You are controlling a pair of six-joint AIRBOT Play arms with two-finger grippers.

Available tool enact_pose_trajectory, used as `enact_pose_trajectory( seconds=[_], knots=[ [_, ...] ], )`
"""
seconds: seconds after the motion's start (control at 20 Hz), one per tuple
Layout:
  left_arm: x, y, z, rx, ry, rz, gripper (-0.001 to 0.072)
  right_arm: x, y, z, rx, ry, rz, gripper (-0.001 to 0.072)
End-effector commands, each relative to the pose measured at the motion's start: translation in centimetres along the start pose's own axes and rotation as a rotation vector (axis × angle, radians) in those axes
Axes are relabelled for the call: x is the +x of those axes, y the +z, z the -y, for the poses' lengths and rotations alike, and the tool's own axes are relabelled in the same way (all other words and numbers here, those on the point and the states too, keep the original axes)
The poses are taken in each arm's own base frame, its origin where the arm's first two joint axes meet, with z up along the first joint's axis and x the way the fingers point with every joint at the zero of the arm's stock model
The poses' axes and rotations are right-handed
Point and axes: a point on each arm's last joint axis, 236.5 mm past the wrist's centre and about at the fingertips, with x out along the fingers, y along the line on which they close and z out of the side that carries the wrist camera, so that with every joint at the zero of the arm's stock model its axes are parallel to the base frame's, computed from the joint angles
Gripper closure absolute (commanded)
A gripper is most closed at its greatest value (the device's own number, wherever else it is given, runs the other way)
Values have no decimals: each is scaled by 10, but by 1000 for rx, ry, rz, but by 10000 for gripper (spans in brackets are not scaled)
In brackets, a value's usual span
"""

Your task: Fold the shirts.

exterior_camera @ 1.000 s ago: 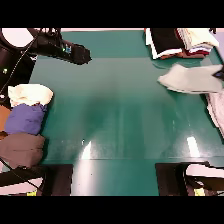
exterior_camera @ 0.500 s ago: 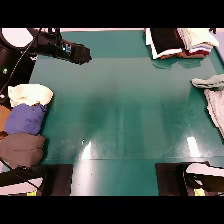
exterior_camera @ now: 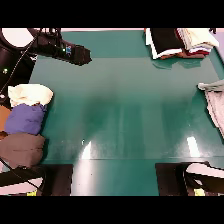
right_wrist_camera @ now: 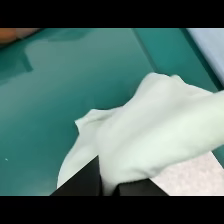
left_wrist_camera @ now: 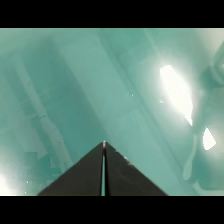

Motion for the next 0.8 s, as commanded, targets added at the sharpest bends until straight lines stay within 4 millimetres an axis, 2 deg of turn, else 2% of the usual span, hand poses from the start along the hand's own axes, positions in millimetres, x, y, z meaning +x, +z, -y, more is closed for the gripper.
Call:
enact_pose_trajectory(
  seconds=[0.0,0.2,0.25,0.3,0.35,0.4,0.45,0.55,0.6,0.65,0.75],
  knots=[
    [0,-1,0,4,1,-4,684,-12,-35,34,39,-80,-70,694],
    [0,0,-1,11,1,-2,684,-31,-109,89,108,-225,-229,677],
    [0,0,-1,11,1,-2,684,-37,-126,102,123,-261,-263,522],
    [0,0,-1,11,1,-2,684,-43,-140,114,145,-297,-284,301],
    [0,0,-1,12,2,-1,684,-49,-149,122,168,-317,-291,187],
    [0,0,-1,12,2,0,684,-57,-154,130,196,-332,-284,146],
    [0,1,-1,12,2,4,684,-64,-153,132,212,-338,-268,137],
    [0,4,-1,11,3,17,684,-68,-132,119,228,-293,-184,137],
    [0,5,-1,10,2,22,684,-66,-114,100,234,-231,-122,138],
    [0,6,-1,10,2,24,683,-64,-96,77,233,-160,-67,138],
    [0,8,-1,9,3,34,683,-60,-62,13,197,16,18,138]
  ],
)
